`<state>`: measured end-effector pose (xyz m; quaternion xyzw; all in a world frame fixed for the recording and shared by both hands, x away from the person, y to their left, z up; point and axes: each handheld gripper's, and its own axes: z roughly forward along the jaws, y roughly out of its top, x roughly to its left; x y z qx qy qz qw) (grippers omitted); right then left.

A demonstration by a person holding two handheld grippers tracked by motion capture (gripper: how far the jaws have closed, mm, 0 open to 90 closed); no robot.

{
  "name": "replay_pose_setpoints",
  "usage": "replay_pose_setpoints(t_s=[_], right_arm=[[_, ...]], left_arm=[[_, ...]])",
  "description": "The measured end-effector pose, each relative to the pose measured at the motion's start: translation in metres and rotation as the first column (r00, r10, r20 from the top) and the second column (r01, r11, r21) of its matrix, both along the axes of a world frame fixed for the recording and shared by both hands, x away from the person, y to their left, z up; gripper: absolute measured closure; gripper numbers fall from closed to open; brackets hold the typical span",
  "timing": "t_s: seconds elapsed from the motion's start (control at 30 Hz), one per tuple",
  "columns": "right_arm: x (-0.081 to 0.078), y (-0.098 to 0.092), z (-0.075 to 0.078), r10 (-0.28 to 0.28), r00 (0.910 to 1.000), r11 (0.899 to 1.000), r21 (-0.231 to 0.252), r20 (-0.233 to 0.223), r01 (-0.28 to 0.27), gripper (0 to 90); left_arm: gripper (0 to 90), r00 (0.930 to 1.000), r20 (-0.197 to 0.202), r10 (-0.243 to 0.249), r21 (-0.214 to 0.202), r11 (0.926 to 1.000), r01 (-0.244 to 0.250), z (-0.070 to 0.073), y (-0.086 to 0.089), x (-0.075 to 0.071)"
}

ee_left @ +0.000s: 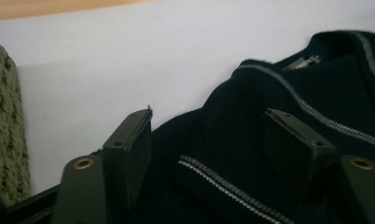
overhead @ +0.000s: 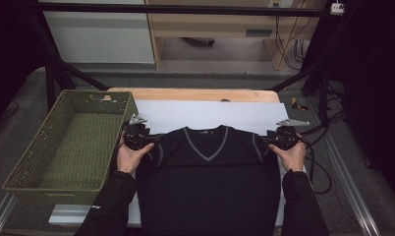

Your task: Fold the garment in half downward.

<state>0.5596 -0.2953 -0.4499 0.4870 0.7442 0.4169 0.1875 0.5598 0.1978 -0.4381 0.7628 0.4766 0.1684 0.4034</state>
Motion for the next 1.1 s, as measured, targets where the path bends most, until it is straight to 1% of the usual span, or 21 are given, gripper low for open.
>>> replay_pose_setpoints(t_s=[0.03,0.07,0.1,0.2,0.23,0.27,0.33,0.37,0.43,0.5,0.53,0.63,0.73,0.8,0.93,1.1], right_arm=[[0.002,0.003,0.0,-0.002,1.0,1.0,0.004,-0.002,0.002,42.9],[0.004,0.005,0.0,0.003,1.0,1.0,-0.001,-0.004,-0.003,43.3],[0.006,0.008,0.0,0.005,0.9999,1.0,-0.005,-0.009,-0.005,43.3],[0.012,0.014,-0.001,0.01,0.9999,1.0,-0.01,-0.014,-0.01,43.6],[0.014,0.015,-0.002,0.01,0.9998,1.0,-0.012,-0.017,-0.01,43.6],[0.016,0.017,-0.003,0.012,0.9997,1.0,-0.022,-0.021,-0.012,43.8],[0.019,0.018,-0.006,0.007,0.9994,1.0,-0.027,-0.033,-0.008,43.8],[0.02,0.019,-0.007,0.007,0.9994,1.0,-0.03,-0.035,-0.008,43.6],[0.022,0.02,-0.01,0.005,0.999,0.999,-0.046,-0.043,-0.007,42.5],[0.025,0.021,-0.013,0.001,0.9984,0.998,-0.07,-0.057,-0.005,43.2],[0.026,0.022,-0.014,-0.002,0.9983,0.997,-0.071,-0.058,-0.002,43.0],[0.03,0.024,-0.016,-0.007,0.9976,0.998,-0.071,-0.068,0.002,44.0],[0.032,0.027,-0.02,0.002,0.9966,0.997,-0.072,-0.083,-0.008,48.7],[0.033,0.029,-0.022,0.006,0.9958,0.997,-0.07,-0.091,-0.012,50.1],[0.033,0.03,-0.024,0.006,0.9947,0.997,-0.075,-0.103,-0.014,51.7],[0.032,0.03,-0.025,-0.006,0.9936,0.998,-0.06,-0.112,0.0,54.7]], left_arm=[[35.0,1.0,-0.008,-0.003,0.009,1.0,0.003,-0.003,-0.001,0.001],[38.8,0.9999,-0.016,-0.005,0.01,0.9999,0.005,-0.006,-0.001,0.003],[40.1,0.9996,-0.025,-0.01,0.016,0.9998,0.01,-0.008,-0.002,0.005],[48.0,0.9985,-0.05,-0.025,0.031,0.9992,0.027,-0.017,-0.005,0.009],[49.3,0.9979,-0.058,-0.028,0.042,0.9986,0.031,-0.021,-0.006,0.01],[50.6,0.9974,-0.065,-0.032,0.042,0.9985,0.035,-0.023,-0.006,0.01],[54.7,0.9968,-0.072,-0.035,0.044,0.9983,0.038,-0.027,-0.007,0.011],[55.2,0.9964,-0.075,-0.039,0.046,0.9981,0.042,-0.03,-0.007,0.011],[56.8,0.996,-0.075,-0.047,0.043,0.9978,0.05,-0.031,-0.007,0.012],[59.0,0.9958,-0.074,-0.054,0.049,0.9972,0.057,-0.032,-0.007,0.012],[59.7,0.9955,-0.076,-0.057,0.048,0.997,0.06,-0.032,-0.008,0.012],[62.9,0.9954,-0.073,-0.062,0.06,0.996,0.066,-0.033,-0.009,0.011],[64.8,0.9951,-0.076,-0.063,0.05,0.9965,0.067,-0.034,-0.01,0.011],[67.4,0.994,-0.081,-0.073,0.044,0.9961,0.077,-0.034,-0.01,0.011],[69.5,0.9929,-0.083,-0.086,0.034,0.9955,0.089,-0.035,-0.009,0.011],[72.2,0.993,-0.079,-0.087,0.053,0.9944,0.091,-0.034,-0.011,0.01]])
